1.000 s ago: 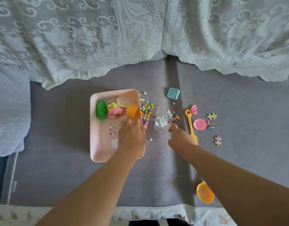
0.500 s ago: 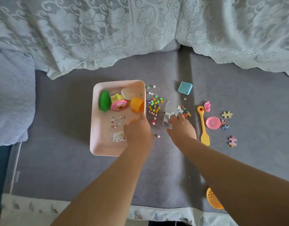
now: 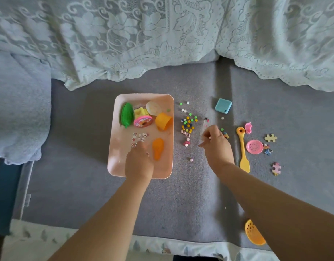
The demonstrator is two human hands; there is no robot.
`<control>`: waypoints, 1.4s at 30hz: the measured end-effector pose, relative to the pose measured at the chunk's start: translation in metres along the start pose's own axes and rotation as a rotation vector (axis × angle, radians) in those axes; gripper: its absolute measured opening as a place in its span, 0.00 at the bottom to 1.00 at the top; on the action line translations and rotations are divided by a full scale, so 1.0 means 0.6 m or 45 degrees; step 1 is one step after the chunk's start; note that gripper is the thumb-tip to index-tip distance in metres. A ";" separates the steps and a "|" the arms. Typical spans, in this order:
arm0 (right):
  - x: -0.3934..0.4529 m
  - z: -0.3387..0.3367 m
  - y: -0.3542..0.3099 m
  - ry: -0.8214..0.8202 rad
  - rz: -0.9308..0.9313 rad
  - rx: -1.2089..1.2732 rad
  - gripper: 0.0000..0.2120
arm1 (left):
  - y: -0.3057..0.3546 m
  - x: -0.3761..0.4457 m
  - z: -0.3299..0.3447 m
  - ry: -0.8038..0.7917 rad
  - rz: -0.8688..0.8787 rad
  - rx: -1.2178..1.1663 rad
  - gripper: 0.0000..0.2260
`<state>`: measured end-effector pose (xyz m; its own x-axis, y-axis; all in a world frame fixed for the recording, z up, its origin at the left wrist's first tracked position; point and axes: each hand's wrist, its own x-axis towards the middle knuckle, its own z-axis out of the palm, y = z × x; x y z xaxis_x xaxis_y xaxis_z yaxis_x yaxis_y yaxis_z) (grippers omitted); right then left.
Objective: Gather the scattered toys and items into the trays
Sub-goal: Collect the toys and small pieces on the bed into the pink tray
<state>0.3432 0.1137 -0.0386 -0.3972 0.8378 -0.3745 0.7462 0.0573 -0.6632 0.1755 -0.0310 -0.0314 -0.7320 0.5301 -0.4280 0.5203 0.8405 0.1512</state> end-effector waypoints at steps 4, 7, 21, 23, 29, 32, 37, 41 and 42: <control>-0.001 -0.014 -0.034 0.170 0.166 0.615 0.12 | -0.002 0.001 0.000 0.062 -0.224 -0.247 0.13; 0.007 -0.018 -0.050 0.246 0.192 0.788 0.10 | 0.001 0.003 0.002 0.072 -0.335 -0.341 0.14; 0.007 -0.015 -0.016 0.143 -0.049 -0.011 0.11 | 0.011 0.037 0.015 0.019 -0.319 -0.091 0.40; 0.007 -0.019 -0.006 0.116 -0.080 -0.147 0.12 | 0.022 0.039 0.015 -0.020 -0.299 -0.073 0.42; -0.004 -0.033 -0.003 0.103 -0.107 -0.289 0.12 | 0.036 0.050 -0.001 0.031 -0.346 -0.303 0.40; -0.008 -0.044 -0.012 0.021 -0.066 -0.434 0.12 | 0.042 0.053 -0.020 0.145 -0.256 -0.646 0.34; -0.007 -0.048 -0.025 -0.040 -0.156 -0.735 0.16 | 0.058 0.067 -0.068 0.005 -0.060 -1.327 0.25; -0.008 -0.041 -0.017 -0.177 -0.260 -0.992 0.21 | 0.090 0.062 -0.084 -0.383 -0.276 -2.139 0.17; -0.010 -0.041 -0.012 -0.215 -0.269 -1.048 0.21 | 0.099 0.053 -0.086 -0.512 -0.372 -2.326 0.15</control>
<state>0.3530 0.1215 -0.0157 -0.5963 0.6772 -0.4312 0.7715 0.6319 -0.0745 0.1603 0.0415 0.0102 -0.4264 0.5414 -0.7246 -0.8221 0.1021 0.5601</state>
